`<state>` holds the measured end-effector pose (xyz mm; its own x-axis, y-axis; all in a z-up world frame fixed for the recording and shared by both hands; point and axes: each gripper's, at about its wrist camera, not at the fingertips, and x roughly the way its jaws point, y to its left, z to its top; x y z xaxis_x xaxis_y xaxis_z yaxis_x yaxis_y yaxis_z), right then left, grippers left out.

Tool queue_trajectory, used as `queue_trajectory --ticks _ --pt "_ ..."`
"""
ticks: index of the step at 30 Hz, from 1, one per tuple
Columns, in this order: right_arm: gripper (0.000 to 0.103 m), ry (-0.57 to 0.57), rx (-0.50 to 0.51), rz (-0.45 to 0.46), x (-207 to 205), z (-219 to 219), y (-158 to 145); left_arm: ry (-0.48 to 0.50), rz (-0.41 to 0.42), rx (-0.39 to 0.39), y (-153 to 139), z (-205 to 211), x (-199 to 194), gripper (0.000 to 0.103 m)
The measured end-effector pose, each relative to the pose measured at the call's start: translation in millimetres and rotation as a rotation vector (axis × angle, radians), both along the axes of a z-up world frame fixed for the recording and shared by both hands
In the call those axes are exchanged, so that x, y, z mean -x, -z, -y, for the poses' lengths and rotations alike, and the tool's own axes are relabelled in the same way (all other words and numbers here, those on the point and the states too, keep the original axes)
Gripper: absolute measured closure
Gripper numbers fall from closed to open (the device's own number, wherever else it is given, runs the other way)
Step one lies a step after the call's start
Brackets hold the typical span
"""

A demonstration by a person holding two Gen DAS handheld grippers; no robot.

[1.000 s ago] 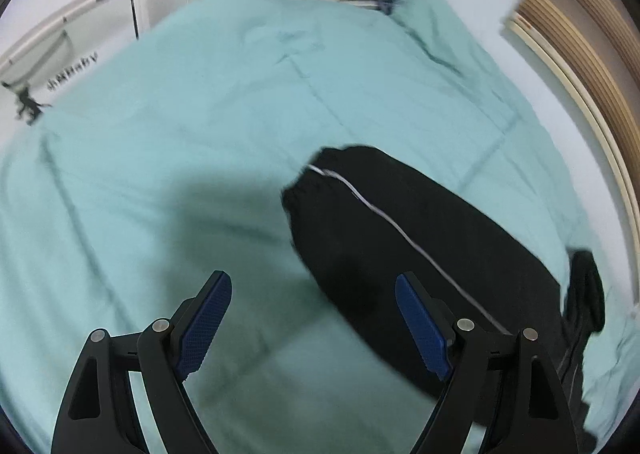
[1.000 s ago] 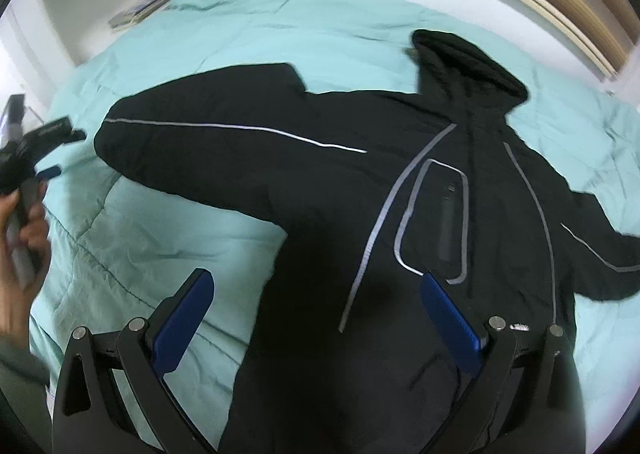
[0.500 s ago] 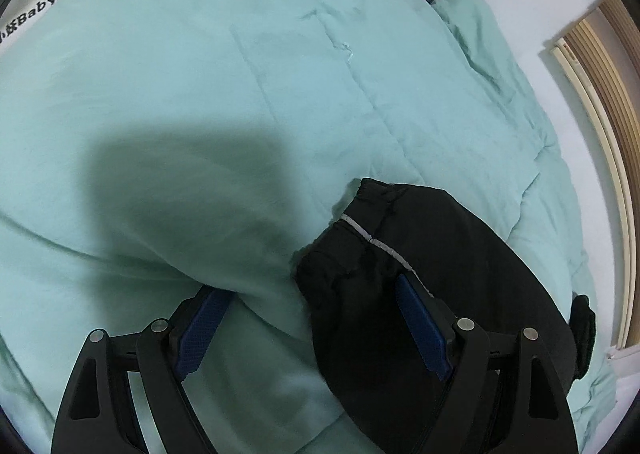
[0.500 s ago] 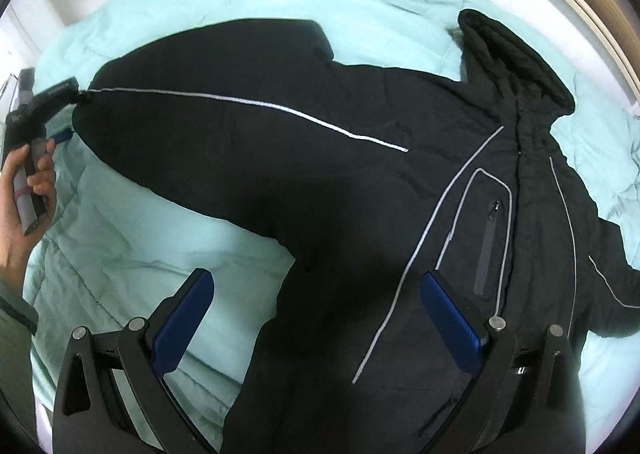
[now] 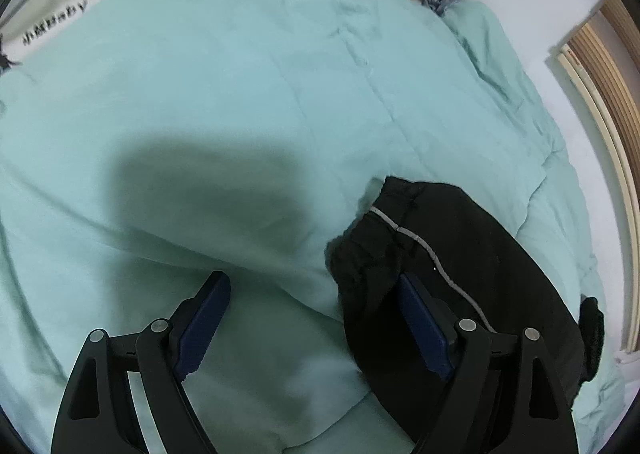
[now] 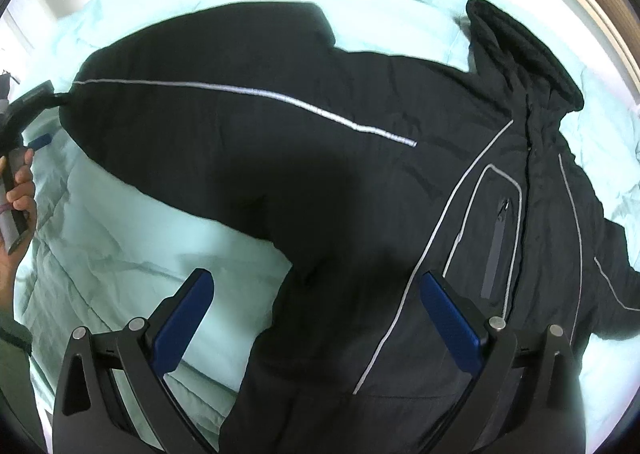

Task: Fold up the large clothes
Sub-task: 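Grasp the black jacket's sleeve cuff with the left gripper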

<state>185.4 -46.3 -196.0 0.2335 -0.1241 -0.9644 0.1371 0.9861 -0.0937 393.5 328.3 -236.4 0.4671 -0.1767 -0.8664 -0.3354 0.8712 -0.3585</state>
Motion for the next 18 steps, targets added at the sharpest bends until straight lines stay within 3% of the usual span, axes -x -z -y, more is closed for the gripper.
queue_trajectory --ticks 4,6,8,10,12,18 --pt "0.0 -0.009 -0.003 -0.009 -0.3 -3.2 3.7 0.023 0.001 0.05 11.1 3.4 -16.6 0.017" --pt "0.0 -0.016 0.001 -0.004 0.8 -5.7 2.3 0.026 0.032 0.051 7.3 6.2 -16.0 0.025" --pt "0.0 -0.024 0.01 -0.001 0.9 -7.1 1.5 0.072 0.077 0.045 -1.1 15.8 -12.5 0.069" --pt "0.0 -0.026 0.016 -0.002 -0.4 -7.1 1.6 0.118 0.114 -0.056 -16.0 30.6 -4.7 0.075" --pt "0.0 -0.022 0.014 0.014 -0.4 -5.9 -1.2 0.137 0.146 -0.097 -29.4 35.4 2.7 0.078" --pt "0.0 0.007 0.027 0.2 -25.4 11.0 -30.7 0.068 0.207 -0.039 -59.9 16.7 39.5 0.082"
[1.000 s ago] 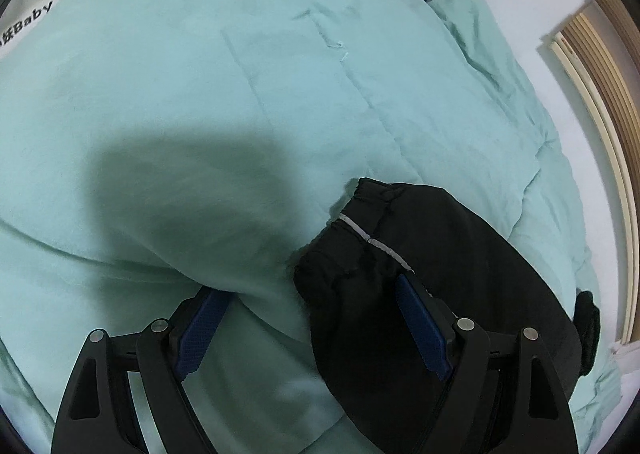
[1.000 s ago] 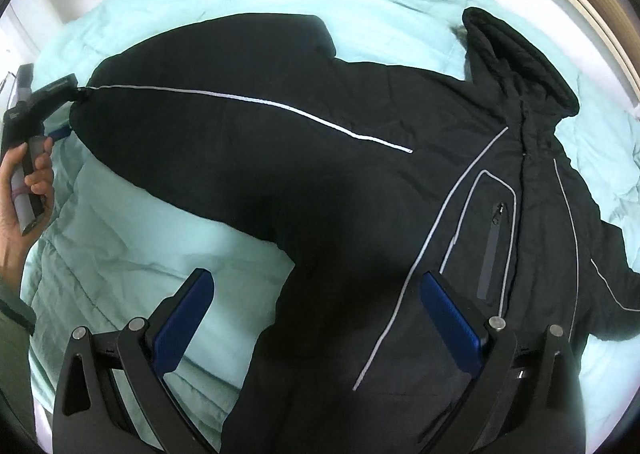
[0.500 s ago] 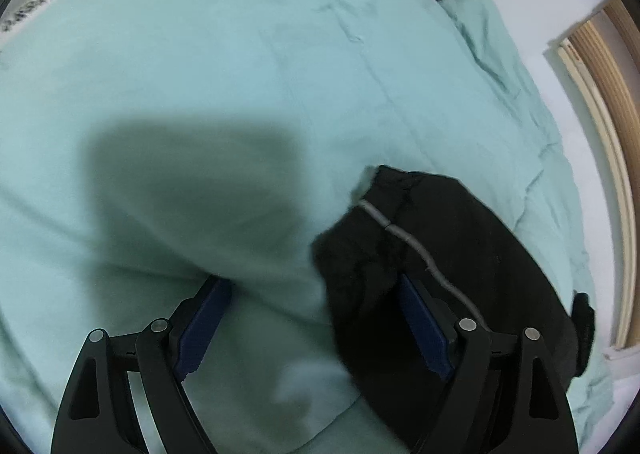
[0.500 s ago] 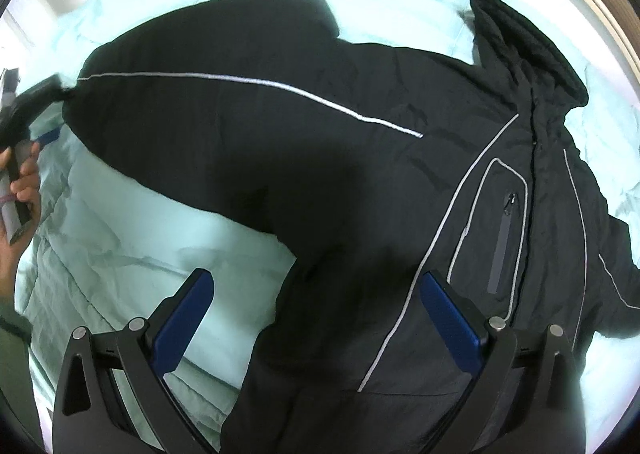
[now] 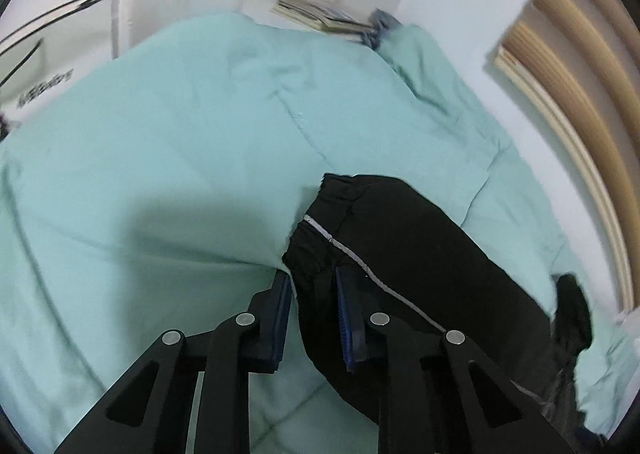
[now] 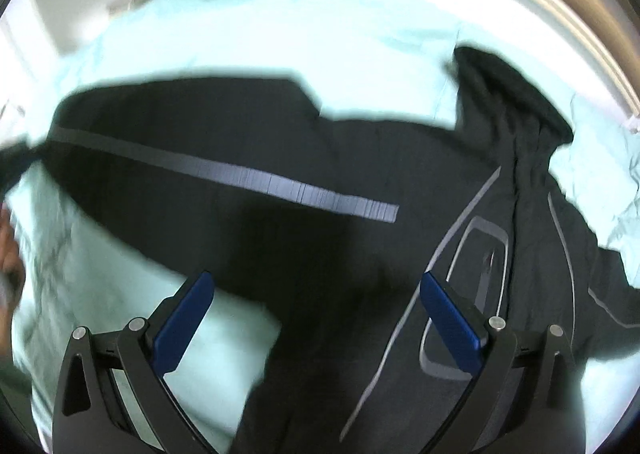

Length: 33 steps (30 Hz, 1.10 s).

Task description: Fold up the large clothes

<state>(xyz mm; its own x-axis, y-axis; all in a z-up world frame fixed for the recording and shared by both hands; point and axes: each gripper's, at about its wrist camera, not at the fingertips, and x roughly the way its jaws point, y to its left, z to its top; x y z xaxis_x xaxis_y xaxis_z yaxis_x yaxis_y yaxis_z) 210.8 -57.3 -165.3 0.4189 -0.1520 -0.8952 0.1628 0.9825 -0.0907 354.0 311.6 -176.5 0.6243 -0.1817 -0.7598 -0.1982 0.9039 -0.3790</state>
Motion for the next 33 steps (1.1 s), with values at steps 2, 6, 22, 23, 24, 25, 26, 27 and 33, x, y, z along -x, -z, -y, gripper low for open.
queue_trajectory --ticks 2,6,22,23,24,25,26,27,33 --pt "0.01 0.042 -0.033 0.058 -16.9 13.4 3.4 -0.028 -0.024 -0.018 4.0 0.5 6.6 0.087" --pt "0.013 0.102 -0.079 -0.003 -48.2 30.4 47.5 0.0 -0.074 -0.057 18.9 9.2 11.3 0.094" --pt "0.013 0.165 -0.254 -0.154 -52.8 58.3 86.2 0.103 -0.025 -0.109 -10.8 38.7 17.7 0.097" --pt "0.013 0.168 -0.26 -0.15 -49.6 60.0 83.4 0.071 -0.071 -0.12 1.6 34.4 12.3 0.097" --pt "0.013 0.169 -0.263 -0.145 -45.6 61.1 80.0 0.04 -0.12 -0.123 12.8 28.7 7.8 0.097" --pt "0.013 0.167 -0.259 -0.141 -42.7 62.0 76.6 0.017 -0.146 -0.1 20.1 21.4 8.5 0.097" --pt "0.013 0.163 -0.25 -0.135 -40.0 62.6 73.1 0.002 -0.151 -0.075 23.6 17.0 9.5 0.096" --pt "0.013 0.159 -0.238 -0.13 -38.7 63.1 69.8 -0.032 -0.143 -0.032 25.6 8.2 13.9 0.096" --pt "0.013 0.143 -0.224 -0.131 -38.4 62.0 61.5 -0.085 -0.107 0.035 35.2 -8.4 12.8 0.032"
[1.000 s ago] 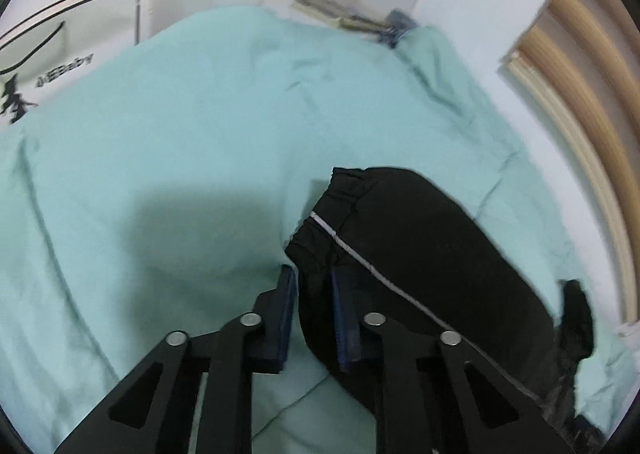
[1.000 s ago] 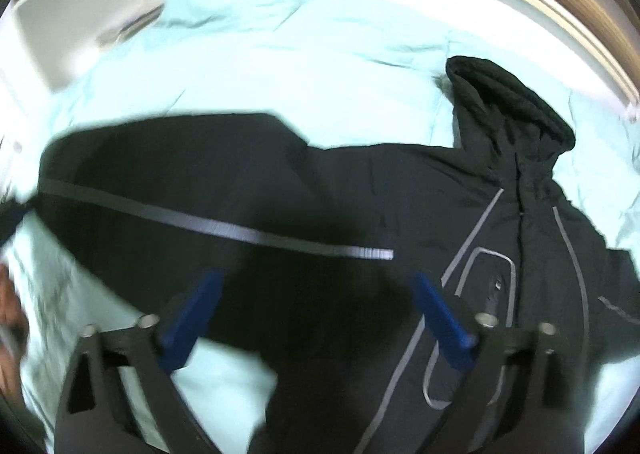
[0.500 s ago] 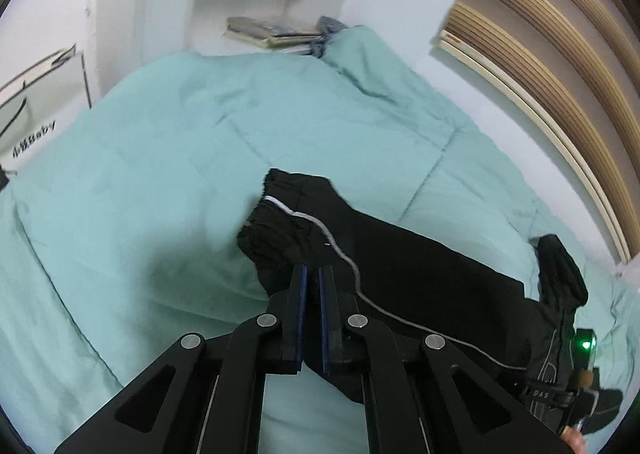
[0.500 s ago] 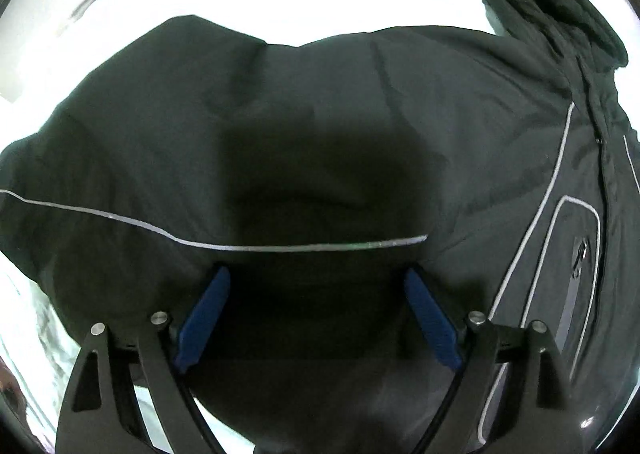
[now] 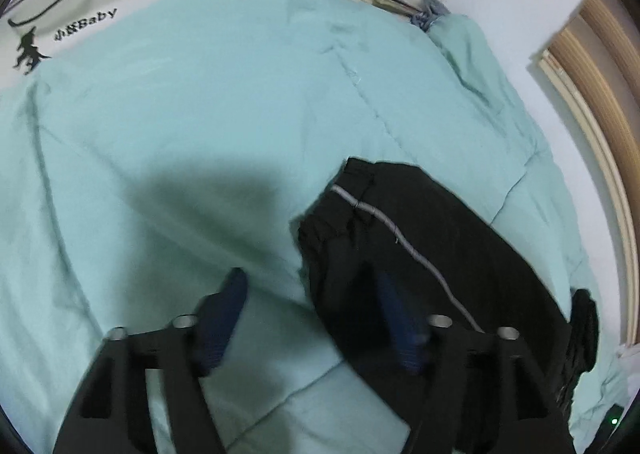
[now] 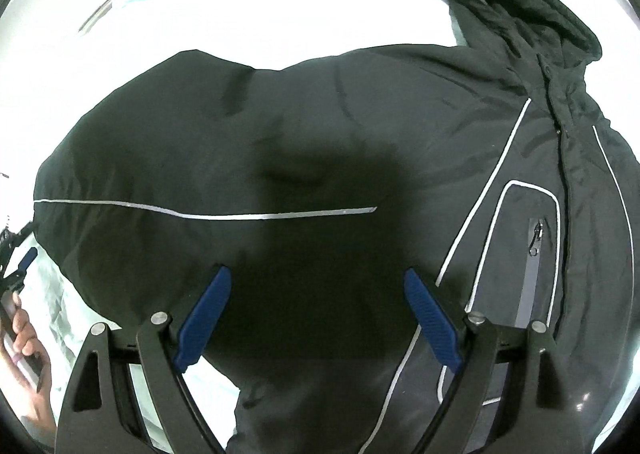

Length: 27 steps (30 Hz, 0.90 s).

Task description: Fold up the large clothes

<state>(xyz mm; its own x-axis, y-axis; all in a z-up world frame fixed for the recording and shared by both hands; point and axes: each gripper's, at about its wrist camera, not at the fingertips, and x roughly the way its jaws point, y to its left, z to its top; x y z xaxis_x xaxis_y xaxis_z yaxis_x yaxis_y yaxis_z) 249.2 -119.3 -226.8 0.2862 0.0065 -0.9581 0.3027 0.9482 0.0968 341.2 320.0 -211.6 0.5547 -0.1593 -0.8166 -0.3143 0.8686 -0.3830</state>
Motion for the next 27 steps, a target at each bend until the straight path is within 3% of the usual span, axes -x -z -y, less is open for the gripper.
queue_trajectory --ticks 3,5,6,7,10,13,15,18,22,27 --pt "0.013 -0.012 -0.013 -0.008 -6.0 -8.1 0.0 0.064 0.0 0.078 14.6 3.0 -17.3 0.032" --pt "0.013 -0.027 -0.005 -0.002 -8.7 -8.2 -1.2 0.093 -0.028 0.09 29.2 9.4 -30.5 0.035" --pt "0.013 -0.035 0.006 0.0 -10.9 -10.2 -2.9 0.102 -0.032 0.092 33.3 13.2 -37.4 0.044" --pt "0.013 -0.042 0.015 0.004 -6.9 -9.5 -1.8 0.116 -0.032 0.098 33.0 17.7 -40.7 0.066" --pt "0.013 -0.05 0.034 0.017 -4.9 -14.7 -2.8 0.152 0.026 -0.01 5.1 34.1 -33.3 0.081" --pt "0.013 -0.039 0.038 0.025 1.2 -11.5 -4.8 0.189 0.111 -0.078 -38.0 51.1 -14.2 0.084" --pt "0.013 -0.018 0.029 0.03 7.3 -5.6 -9.7 0.24 0.183 -0.036 -66.9 63.8 -1.6 0.086" --pt "0.013 0.011 0.023 0.049 15.6 9.5 -19.5 0.334 0.253 -0.04 -99.5 97.6 15.0 0.086" --pt "0.013 0.041 0.048 0.084 36.2 26.6 -37.3 0.515 0.294 -0.019 -119.9 172.4 29.9 0.087" --pt "0.013 0.095 0.099 0.116 75.2 55.7 -55.4 0.733 0.278 -0.008 -113.7 288.0 50.1 0.087"
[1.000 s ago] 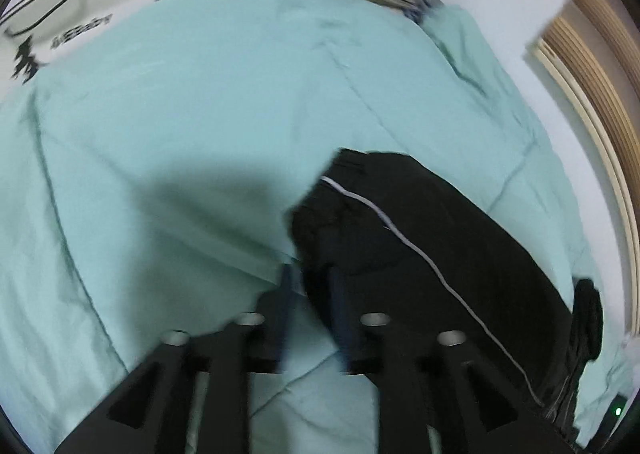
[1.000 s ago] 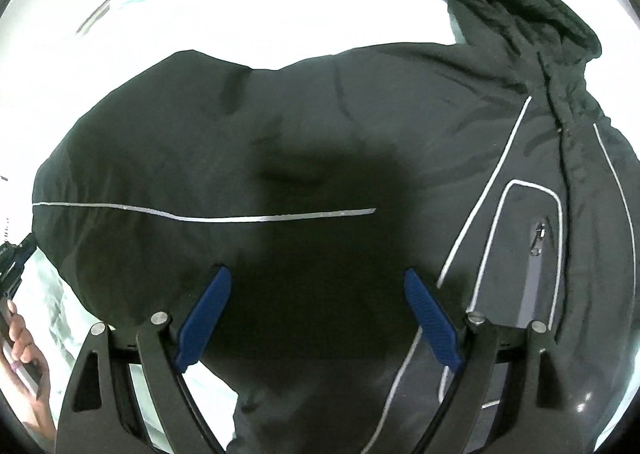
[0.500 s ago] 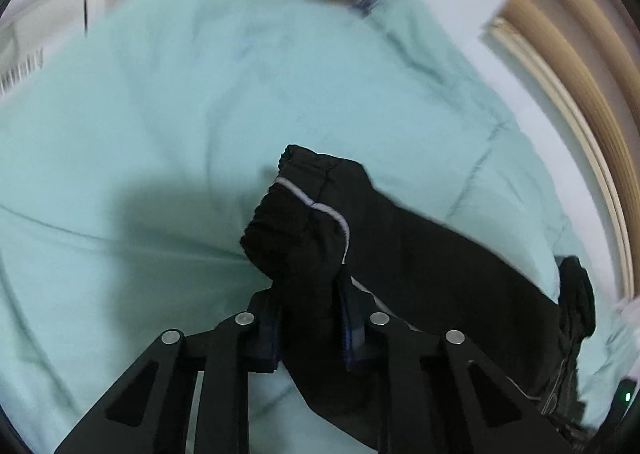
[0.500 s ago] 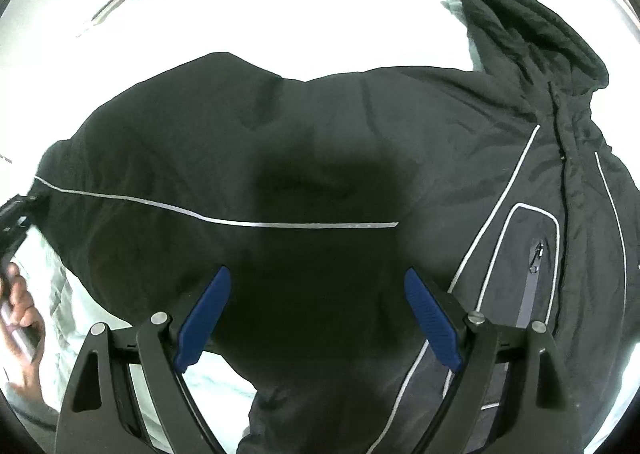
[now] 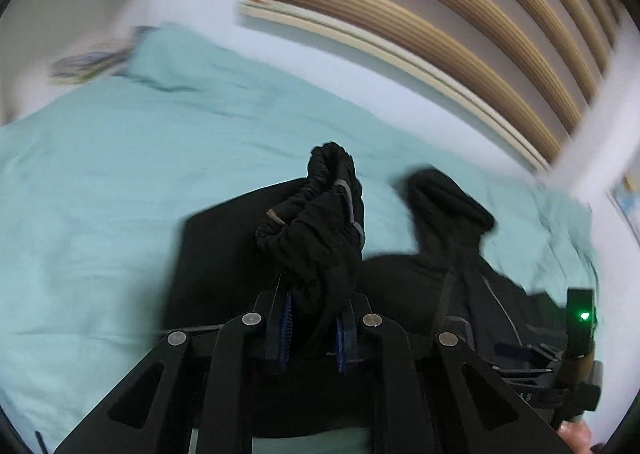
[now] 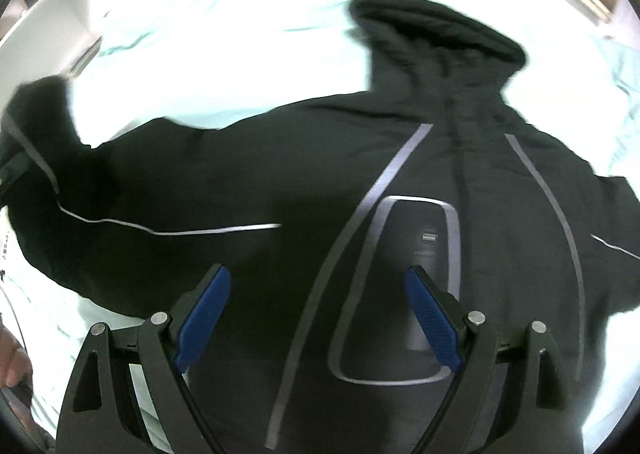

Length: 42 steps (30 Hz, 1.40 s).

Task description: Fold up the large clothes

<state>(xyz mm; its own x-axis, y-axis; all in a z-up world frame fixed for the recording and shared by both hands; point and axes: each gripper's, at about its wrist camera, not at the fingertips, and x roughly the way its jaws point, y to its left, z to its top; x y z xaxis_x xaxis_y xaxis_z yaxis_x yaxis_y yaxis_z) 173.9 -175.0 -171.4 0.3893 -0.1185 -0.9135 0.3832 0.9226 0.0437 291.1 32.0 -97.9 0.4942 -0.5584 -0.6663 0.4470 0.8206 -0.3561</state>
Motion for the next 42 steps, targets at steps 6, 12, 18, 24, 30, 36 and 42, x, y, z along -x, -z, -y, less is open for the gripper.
queue_trajectory --ticks 6,12,18,24,30,36,42 --pt "0.013 0.085 -0.006 -0.013 49.3 43.3 1.3 0.221 -0.029 -0.01 12.2 122.3 27.1 0.087" --pt "0.013 0.158 -0.036 -0.028 79.6 86.5 15.8 0.356 -0.099 -0.085 49.2 213.8 46.8 0.087" --pt "0.013 0.173 -0.048 -0.047 95.0 110.7 27.0 0.384 -0.205 -0.223 114.1 253.4 52.4 0.082" --pt "0.013 0.15 -0.069 -0.035 91.6 119.2 27.6 0.449 -0.334 -0.173 114.6 243.3 49.2 0.048" --pt "0.013 0.1 -0.068 0.022 80.6 118.9 9.3 0.469 -0.458 -0.032 88.7 221.1 53.3 0.043" --pt "0.012 0.104 -0.17 0.065 68.6 119.6 9.6 0.411 -0.407 0.05 43.0 179.2 55.3 0.043" --pt "0.012 0.166 -0.45 0.071 33.9 124.0 52.9 0.262 -0.332 0.047 13.5 126.4 40.3 0.043"
